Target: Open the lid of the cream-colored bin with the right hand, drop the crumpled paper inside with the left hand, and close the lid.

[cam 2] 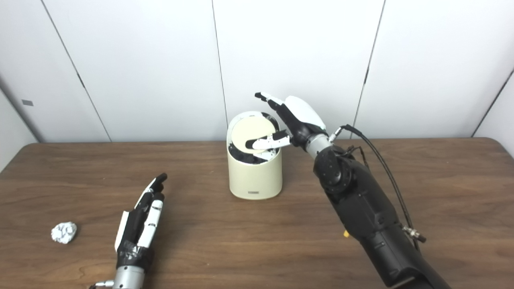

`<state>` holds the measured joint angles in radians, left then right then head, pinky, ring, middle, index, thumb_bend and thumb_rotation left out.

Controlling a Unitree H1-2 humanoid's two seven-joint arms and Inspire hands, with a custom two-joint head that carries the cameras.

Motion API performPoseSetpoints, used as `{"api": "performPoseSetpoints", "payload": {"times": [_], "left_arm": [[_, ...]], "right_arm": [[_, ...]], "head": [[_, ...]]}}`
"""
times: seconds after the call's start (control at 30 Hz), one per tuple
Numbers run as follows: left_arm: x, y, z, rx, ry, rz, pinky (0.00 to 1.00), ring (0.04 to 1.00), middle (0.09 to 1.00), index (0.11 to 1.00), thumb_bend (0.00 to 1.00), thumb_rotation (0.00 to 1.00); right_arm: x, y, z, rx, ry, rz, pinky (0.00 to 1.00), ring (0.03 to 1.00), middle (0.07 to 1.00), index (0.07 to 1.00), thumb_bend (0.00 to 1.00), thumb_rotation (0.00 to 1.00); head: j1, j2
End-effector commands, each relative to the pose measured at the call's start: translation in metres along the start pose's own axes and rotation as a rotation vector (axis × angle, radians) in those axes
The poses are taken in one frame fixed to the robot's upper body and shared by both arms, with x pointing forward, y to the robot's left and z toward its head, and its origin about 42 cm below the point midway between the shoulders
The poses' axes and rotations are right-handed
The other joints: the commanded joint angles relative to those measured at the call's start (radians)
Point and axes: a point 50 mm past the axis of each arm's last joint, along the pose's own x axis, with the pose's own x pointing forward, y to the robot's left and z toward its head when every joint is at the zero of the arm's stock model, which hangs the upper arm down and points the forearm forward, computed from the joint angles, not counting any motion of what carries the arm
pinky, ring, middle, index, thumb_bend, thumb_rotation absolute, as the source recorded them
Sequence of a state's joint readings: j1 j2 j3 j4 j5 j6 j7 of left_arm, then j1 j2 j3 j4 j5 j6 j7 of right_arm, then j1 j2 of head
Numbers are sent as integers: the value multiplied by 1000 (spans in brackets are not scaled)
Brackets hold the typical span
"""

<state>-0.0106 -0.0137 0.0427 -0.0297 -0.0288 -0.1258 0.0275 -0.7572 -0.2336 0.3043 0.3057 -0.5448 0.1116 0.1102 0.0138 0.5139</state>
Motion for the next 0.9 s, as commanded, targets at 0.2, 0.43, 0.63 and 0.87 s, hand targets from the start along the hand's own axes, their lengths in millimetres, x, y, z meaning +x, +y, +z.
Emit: {"api": "performPoseSetpoints", "payload": {"times": [0.2,0.43,0.63,0.87], "left_arm": [[-13,-7,-9,-14,49,6,1000,1000,985,921,254,675],[-13,-8,-10,-9,40,1,1000,1000,980,904,258,680],[-13,-8,-10,0,41,-1,1000,1000,978,912,268,680],[-14,-10,-8,-9,46,3,1000,1000,976,892,304,663]], "right_arm": [[6,-17,9,-98,-40,-33,929,928,921,910,827,58],[6,-16,7,-102,-38,-33,933,933,920,906,853,31],[5,-15,8,-51,-35,-44,910,928,919,903,726,202],[3,-16,22,23,-57,-53,836,924,922,912,597,446]], "head": [[2,10],[3,12],[4,13],[9,22]]}}
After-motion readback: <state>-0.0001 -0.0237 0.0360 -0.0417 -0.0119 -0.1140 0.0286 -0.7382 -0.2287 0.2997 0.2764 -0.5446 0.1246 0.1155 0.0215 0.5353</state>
